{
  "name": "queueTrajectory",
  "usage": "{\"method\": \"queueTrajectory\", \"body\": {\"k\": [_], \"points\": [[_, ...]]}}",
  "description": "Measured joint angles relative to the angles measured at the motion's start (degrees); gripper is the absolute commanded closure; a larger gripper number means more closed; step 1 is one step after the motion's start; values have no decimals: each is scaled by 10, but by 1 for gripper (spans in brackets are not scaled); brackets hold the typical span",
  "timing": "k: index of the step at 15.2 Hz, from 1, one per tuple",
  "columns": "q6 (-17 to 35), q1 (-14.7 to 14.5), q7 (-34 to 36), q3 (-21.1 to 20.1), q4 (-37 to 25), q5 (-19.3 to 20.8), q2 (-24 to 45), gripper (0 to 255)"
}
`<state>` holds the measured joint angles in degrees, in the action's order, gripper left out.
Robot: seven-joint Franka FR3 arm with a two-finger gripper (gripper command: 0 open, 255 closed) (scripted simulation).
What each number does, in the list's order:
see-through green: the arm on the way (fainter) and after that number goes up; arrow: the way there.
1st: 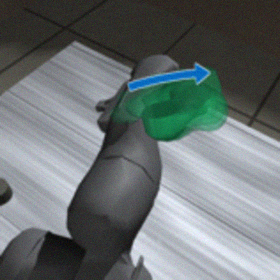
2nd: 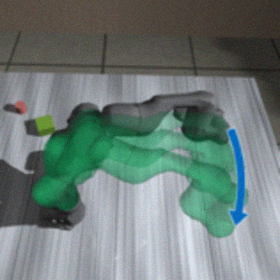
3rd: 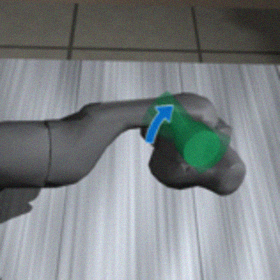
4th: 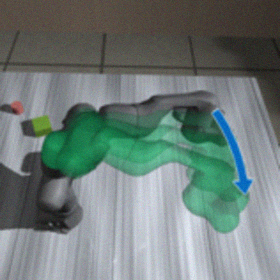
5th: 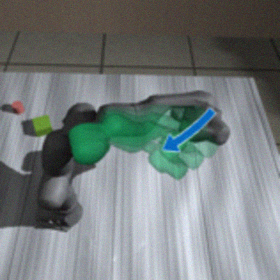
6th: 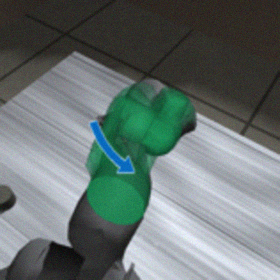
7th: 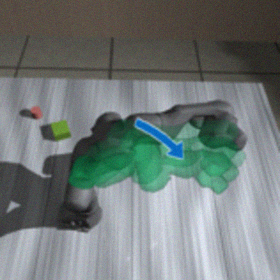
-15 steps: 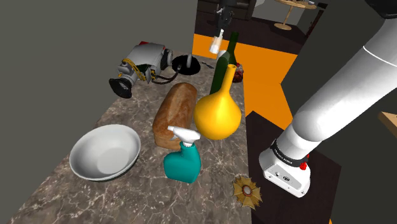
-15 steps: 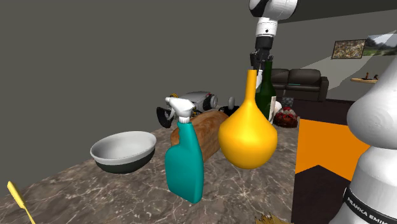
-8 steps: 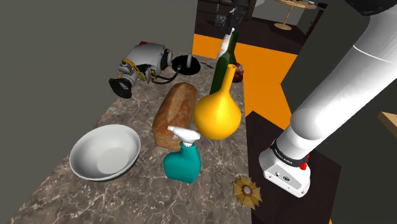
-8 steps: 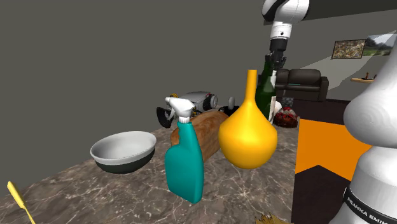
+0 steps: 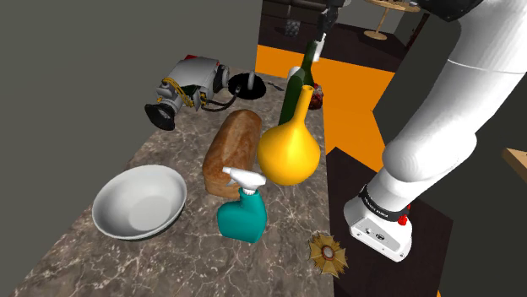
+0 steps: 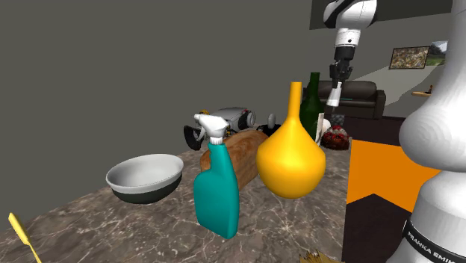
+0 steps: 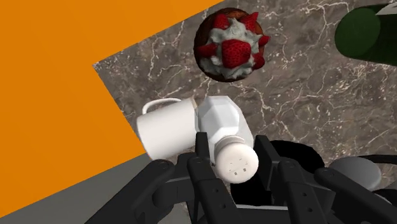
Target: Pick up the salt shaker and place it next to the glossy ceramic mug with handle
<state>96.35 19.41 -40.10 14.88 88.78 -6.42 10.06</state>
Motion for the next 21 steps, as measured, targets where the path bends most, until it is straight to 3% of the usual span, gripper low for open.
{"method": "queueTrajectory", "body": {"k": [3,5,21], "points": [[-22,26,-35,13,-61,-12,44,255],[-17,34,-47,16,-67,-16,57,255],[101,33,-62,15,44,-22,65,255]]}}
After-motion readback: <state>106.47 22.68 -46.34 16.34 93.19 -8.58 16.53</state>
